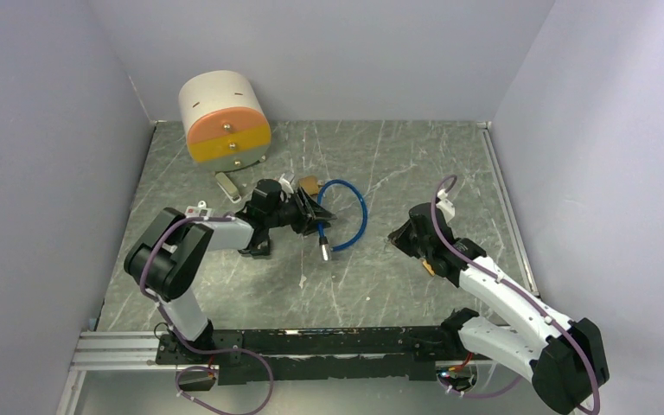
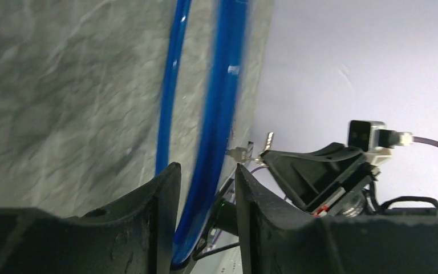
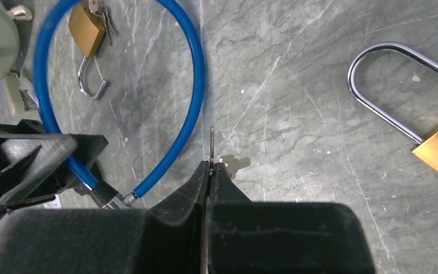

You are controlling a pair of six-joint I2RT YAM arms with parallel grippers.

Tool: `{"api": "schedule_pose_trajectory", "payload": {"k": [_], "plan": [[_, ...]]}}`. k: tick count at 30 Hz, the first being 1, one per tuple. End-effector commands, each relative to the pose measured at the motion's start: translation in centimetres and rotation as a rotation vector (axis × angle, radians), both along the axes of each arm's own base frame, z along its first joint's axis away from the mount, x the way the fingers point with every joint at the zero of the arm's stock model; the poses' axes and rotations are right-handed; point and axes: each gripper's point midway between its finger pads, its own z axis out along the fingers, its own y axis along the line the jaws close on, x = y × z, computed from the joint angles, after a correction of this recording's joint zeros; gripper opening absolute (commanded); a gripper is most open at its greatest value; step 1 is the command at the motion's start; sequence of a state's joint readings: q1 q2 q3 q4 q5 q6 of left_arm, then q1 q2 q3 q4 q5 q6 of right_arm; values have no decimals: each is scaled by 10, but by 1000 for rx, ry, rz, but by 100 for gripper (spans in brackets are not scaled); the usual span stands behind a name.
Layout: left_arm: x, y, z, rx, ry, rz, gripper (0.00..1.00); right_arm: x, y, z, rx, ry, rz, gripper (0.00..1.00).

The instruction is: Unlock with the key

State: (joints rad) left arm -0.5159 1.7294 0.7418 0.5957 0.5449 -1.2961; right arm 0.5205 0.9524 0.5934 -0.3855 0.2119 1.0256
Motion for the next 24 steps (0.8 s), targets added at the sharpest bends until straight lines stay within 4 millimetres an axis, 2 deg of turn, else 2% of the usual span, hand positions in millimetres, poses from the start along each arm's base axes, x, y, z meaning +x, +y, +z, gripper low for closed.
{"api": "schedule_pose_trajectory", "payload": {"k": [1,3,5,8,9,12,16,20,24], "plan": [[-5,10,13,137,-80,-43,45,9,6,16,31,-60,18,0],[-7,16,8,203,-73,-52,43,8,8,15,36,-62,30,0],[-12,17,4,207,-51,-70,30,7,12,17,51,-69,54,0],[-16,13,2,186,-24,-92,6,11,25,32,74,-136,138,0],[-15,13,4,182,-16,-94,3,12,33,38,89,-161,183,0],[-8,6,22,129,1,-100,3,10,58,58,150,-248,339,0],[1,-5,57,9,-3,-121,3,-6,86,74,250,-319,531,0],[12,-10,95,-107,-20,-122,3,-22,102,92,365,-386,662,0],[23,-10,125,-204,-62,-107,3,-37,110,114,479,-475,749,0]]}}
